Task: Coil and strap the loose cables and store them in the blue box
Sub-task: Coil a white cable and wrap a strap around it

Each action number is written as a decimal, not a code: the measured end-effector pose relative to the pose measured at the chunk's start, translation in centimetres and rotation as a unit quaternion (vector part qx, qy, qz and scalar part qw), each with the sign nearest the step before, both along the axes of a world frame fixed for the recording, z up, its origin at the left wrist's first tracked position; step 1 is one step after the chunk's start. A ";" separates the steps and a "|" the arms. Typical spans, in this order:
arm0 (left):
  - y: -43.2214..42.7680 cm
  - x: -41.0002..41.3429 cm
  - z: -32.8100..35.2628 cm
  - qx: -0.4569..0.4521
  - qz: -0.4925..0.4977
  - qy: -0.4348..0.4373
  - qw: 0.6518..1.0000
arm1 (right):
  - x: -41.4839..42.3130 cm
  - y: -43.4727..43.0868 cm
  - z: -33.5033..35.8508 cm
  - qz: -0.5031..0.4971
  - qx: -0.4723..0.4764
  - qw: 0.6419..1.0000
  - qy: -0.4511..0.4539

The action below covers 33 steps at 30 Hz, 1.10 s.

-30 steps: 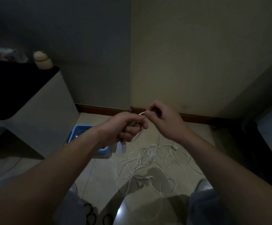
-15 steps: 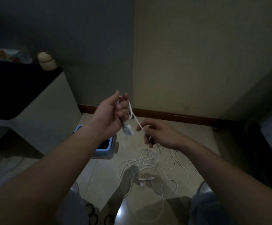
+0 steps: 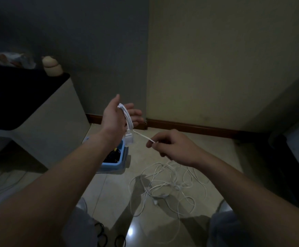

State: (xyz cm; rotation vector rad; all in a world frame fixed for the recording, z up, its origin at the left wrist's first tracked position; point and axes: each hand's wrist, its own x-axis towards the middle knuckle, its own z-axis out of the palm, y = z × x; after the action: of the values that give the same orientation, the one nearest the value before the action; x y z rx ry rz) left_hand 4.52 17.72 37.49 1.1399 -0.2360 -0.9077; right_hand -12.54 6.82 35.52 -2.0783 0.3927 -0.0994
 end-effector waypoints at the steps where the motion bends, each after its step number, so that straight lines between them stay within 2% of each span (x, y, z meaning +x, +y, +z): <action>1: -0.1 -0.2 -0.1 0.012 -0.016 -0.019 1.000 | 0.0 0.0 0.1 0.000 0.019 1.000 -0.010; 4: -0.8 -1.5 -0.7 0.059 -0.073 -0.094 0.991 | -0.1 -0.1 0.3 0.002 0.051 0.998 -0.038; 7: -1.3 -3.0 -1.5 0.083 -0.150 -0.119 0.978 | 0.0 -0.3 0.6 -0.009 0.035 0.996 -0.087; 10: -0.7 -4.0 -1.6 0.097 -0.275 -0.183 0.939 | 0.0 -0.9 0.7 -0.061 -0.009 0.990 -0.128; 12: -0.4 -4.4 -1.3 0.109 -0.315 -0.203 0.921 | 0.0 -1.5 0.7 -0.116 -0.036 0.983 -0.137; 18: -0.5 -4.7 -0.1 0.094 -0.314 -0.180 0.927 | -0.2 -2.6 0.8 -0.208 -0.101 0.962 -0.146; 25: -0.1 -4.8 0.1 0.105 -0.302 -0.213 0.923 | 0.2 -3.1 0.4 -0.151 -0.052 0.972 -0.171; 28: -0.3 -5.0 0.2 0.080 -0.294 -0.158 0.939 | 0.1 -3.2 0.2 -0.124 0.008 0.982 -0.143; 33: -0.5 -4.6 0.6 0.022 -0.251 -0.001 0.968 | 0.3 -1.9 -0.8 -0.080 0.129 0.986 -0.073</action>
State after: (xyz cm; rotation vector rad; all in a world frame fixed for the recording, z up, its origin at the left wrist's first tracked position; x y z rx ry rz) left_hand -0.08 17.24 38.07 1.1426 -0.5242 -1.3620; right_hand -12.24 4.94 34.75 -1.7699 0.4570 -0.2797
